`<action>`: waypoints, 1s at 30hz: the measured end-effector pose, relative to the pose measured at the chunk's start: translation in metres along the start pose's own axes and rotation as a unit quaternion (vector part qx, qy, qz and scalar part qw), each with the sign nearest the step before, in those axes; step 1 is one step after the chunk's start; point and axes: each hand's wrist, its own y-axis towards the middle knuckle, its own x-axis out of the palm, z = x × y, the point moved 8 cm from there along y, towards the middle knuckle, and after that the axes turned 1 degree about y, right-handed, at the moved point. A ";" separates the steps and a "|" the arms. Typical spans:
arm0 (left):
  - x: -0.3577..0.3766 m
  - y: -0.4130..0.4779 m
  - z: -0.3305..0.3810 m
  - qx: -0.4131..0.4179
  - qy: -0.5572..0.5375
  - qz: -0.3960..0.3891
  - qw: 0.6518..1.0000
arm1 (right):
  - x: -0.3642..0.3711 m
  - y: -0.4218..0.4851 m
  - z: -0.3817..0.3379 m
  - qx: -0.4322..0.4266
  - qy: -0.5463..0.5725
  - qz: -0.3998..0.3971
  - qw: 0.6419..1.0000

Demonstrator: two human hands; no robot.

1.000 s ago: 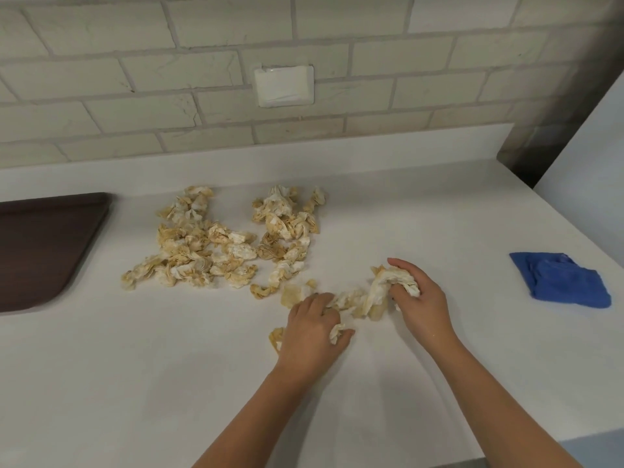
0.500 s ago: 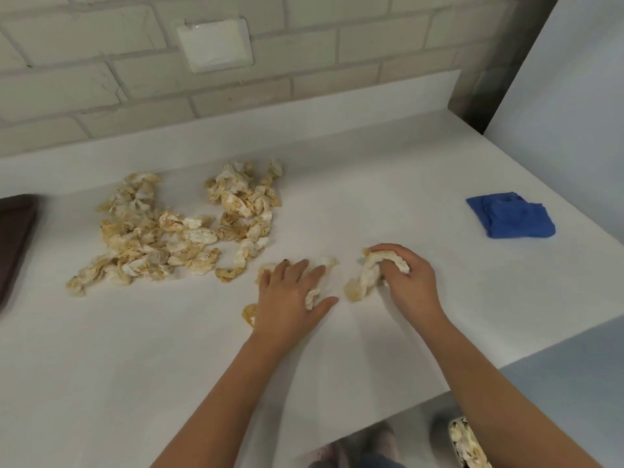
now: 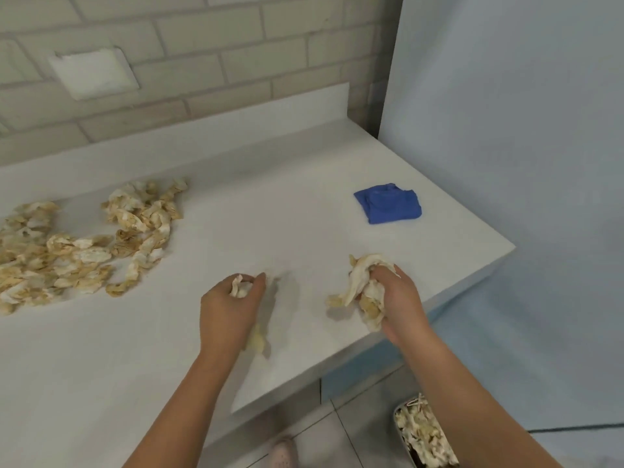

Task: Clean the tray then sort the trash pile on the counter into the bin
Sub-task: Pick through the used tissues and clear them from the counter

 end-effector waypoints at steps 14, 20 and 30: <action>0.280 -0.200 0.026 -0.180 -0.192 -0.154 0.952 | -0.314 -0.022 0.048 0.121 -0.080 0.104 0.984; 0.385 -0.233 -0.111 -0.336 -0.181 -0.138 0.914 | -0.402 0.008 0.167 0.189 -0.113 0.145 0.965; 0.539 -0.253 -0.331 -0.351 -0.110 -0.091 0.925 | -0.495 0.111 0.396 0.219 -0.235 0.184 0.929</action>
